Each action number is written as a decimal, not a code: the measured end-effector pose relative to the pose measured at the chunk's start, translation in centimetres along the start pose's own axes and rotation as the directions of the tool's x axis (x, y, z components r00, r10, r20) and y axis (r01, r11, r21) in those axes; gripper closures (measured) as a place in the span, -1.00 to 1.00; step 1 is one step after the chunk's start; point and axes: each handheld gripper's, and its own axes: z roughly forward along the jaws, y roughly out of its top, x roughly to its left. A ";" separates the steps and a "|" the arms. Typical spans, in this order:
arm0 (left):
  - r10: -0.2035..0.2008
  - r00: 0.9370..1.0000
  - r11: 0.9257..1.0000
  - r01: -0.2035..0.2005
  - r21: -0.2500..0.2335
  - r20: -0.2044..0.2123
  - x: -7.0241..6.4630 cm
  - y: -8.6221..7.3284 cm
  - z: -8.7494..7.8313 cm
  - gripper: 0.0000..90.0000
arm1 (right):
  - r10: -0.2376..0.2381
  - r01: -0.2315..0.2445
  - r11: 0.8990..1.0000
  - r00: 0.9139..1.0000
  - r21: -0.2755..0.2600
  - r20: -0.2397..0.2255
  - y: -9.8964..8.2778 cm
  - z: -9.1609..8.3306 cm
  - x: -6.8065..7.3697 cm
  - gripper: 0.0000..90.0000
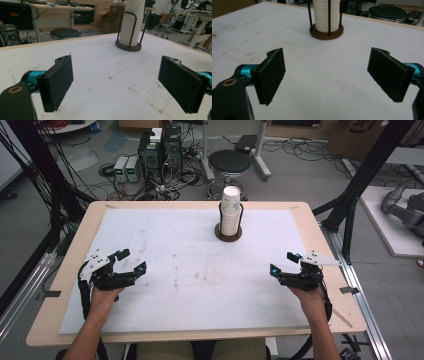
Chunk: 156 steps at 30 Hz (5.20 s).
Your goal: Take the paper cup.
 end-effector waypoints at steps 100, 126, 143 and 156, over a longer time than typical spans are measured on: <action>-0.034 0.998 0.999 0.034 0.002 0.057 0.1 -0.3 0.4 -0.72 | -0.058 0.060 0.992 0.998 0.106 -0.023 19.1 20.0 -1.0 -0.23; -0.041 0.996 0.999 0.041 0.003 0.073 -0.2 -0.2 0.4 -0.72 | -0.111 0.106 0.989 0.993 -0.103 -0.040 24.2 13.1 -0.2 -0.20; -0.003 0.996 1.000 0.001 0.030 0.091 -2.6 -1.0 -0.9 -0.73 | -0.160 0.147 0.984 0.978 -0.102 -0.135 18.8 4.4 2.0 -0.18; 0.000 0.991 1.000 -0.003 0.024 0.136 -2.6 -1.0 -0.6 -0.73 | -0.184 0.177 0.983 0.951 -0.049 -0.250 10.5 3.9 4.9 -0.19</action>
